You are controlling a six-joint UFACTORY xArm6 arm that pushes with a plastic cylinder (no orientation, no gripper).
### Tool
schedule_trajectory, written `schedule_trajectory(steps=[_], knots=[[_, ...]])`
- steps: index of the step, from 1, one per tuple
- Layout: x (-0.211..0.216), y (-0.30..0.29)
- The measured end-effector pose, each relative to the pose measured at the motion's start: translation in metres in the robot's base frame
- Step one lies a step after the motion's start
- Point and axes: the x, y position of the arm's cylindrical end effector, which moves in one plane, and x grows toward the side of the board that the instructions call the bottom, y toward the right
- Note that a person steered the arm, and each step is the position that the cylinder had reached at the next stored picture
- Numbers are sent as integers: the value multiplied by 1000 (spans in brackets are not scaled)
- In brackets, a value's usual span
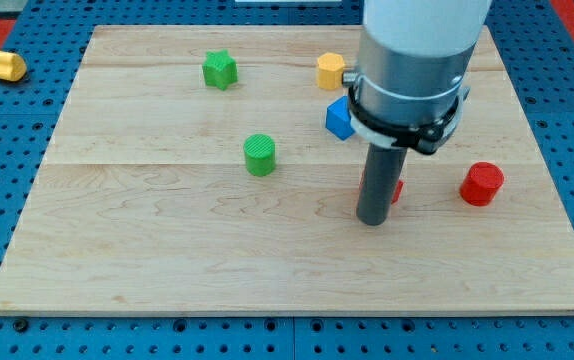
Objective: Place the red circle parallel to the red star
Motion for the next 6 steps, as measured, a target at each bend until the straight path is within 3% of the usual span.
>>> schedule_trajectory(steps=[2, 4, 6], knots=[[-36, 18], [19, 51], [15, 126]])
